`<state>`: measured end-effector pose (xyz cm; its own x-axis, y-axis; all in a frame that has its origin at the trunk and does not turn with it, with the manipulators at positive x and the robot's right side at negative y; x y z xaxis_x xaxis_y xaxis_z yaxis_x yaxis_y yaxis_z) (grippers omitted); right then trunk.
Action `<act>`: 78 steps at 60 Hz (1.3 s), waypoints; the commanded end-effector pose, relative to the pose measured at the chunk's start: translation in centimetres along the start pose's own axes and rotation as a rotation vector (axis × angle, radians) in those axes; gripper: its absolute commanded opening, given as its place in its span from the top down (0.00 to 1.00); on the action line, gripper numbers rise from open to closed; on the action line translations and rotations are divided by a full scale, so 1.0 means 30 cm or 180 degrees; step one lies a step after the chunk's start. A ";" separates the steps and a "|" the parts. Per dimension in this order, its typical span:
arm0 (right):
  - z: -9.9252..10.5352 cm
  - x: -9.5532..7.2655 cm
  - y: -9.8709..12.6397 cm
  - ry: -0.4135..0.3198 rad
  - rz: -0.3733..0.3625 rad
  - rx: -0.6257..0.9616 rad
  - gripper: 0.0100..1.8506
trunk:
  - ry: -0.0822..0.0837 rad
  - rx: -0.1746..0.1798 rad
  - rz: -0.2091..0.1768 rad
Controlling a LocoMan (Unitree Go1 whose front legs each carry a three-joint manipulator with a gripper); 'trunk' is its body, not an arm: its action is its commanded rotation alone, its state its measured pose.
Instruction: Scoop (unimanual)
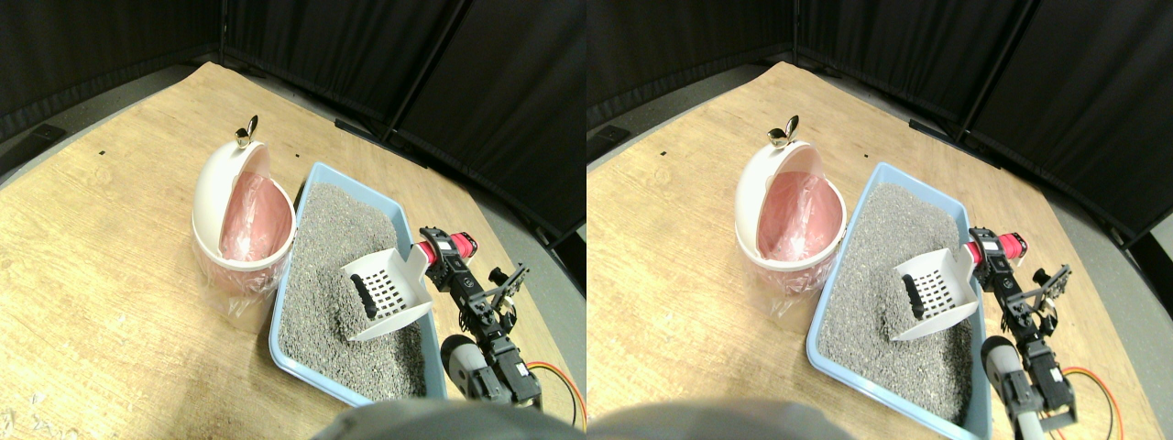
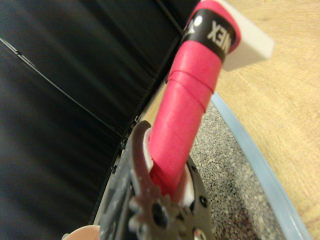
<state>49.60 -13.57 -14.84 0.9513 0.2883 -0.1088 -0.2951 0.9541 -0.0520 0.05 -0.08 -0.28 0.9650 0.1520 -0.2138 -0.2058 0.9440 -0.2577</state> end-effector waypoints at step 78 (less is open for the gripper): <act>0.091 -0.001 -0.081 -0.0420 -0.0564 0.2525 0.97 | -0.0245 0.0083 -0.0016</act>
<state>50.41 -16.08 -12.74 0.9916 0.0685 -0.1094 0.0182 0.7649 0.6439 0.42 -0.05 -0.38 0.9750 0.1569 -0.1574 -0.1904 0.9549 -0.2276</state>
